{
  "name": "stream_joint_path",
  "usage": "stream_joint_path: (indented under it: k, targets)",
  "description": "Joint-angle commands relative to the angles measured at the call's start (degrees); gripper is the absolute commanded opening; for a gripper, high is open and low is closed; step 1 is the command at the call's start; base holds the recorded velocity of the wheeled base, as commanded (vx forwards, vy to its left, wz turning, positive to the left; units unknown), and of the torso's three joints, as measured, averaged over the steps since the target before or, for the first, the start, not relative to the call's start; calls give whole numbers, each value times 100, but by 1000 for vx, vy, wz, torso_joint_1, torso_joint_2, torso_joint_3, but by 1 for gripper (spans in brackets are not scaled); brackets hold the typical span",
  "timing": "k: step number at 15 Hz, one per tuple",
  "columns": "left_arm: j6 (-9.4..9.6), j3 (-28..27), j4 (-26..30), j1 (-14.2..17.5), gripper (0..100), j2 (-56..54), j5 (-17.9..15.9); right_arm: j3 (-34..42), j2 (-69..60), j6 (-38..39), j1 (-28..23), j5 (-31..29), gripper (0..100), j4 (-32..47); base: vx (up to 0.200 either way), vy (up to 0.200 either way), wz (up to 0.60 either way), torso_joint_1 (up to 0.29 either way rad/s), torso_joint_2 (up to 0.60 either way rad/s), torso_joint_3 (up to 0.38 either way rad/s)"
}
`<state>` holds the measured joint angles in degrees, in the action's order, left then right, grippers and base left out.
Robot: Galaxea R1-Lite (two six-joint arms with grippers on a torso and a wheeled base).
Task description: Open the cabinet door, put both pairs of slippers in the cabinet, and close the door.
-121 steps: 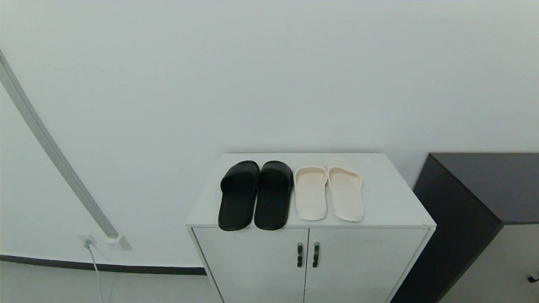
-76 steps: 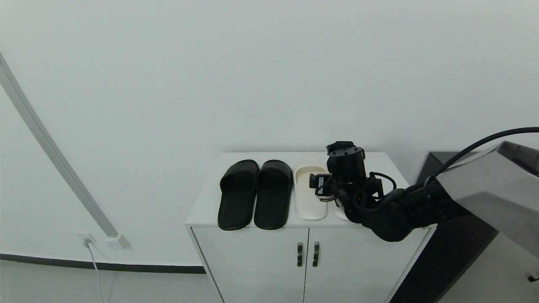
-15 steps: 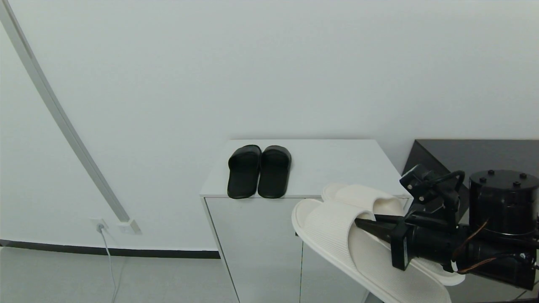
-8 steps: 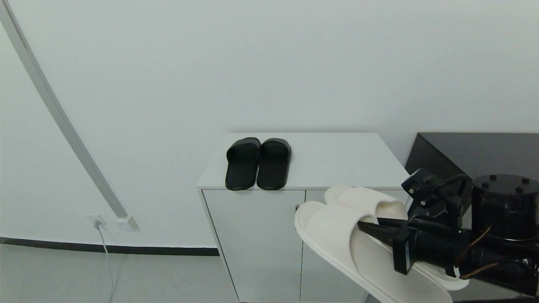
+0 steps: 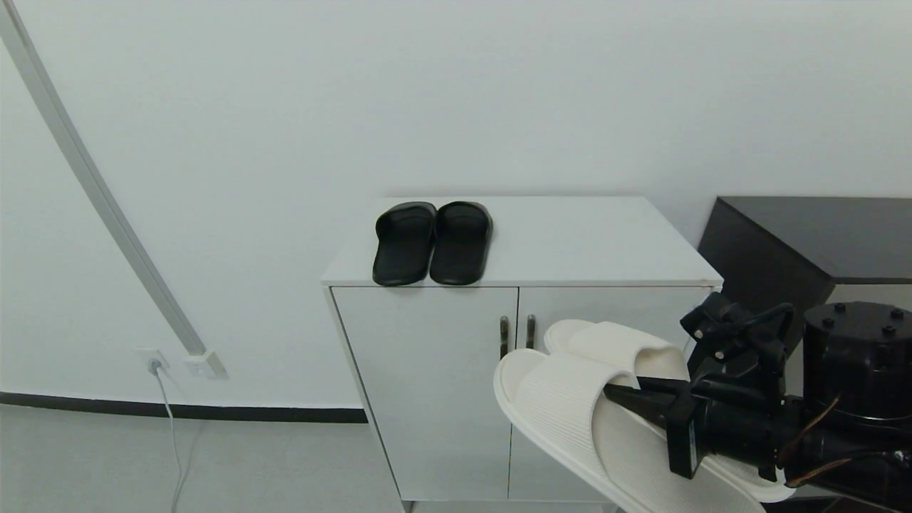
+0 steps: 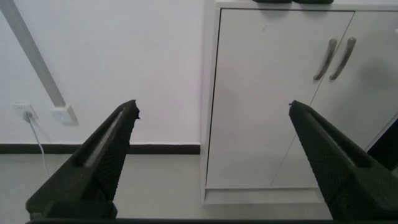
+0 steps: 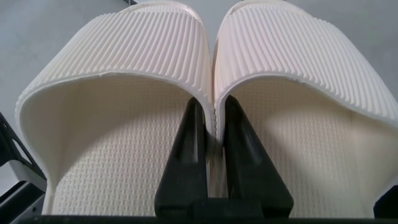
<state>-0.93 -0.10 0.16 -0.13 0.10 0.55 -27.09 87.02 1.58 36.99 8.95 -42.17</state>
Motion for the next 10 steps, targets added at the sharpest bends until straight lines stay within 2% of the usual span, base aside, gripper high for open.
stream_joint_path:
  k: [1,10]
  targets:
    - [-4,1,-7,-4,100,8,-2,-7,8,0,10,2,0,-2,0,0,0,-217,540,325]
    - [-4,1,2,-4,100,8,-2,63,-18,0,28,2,0,-11,0,0,0,-187,511,320]
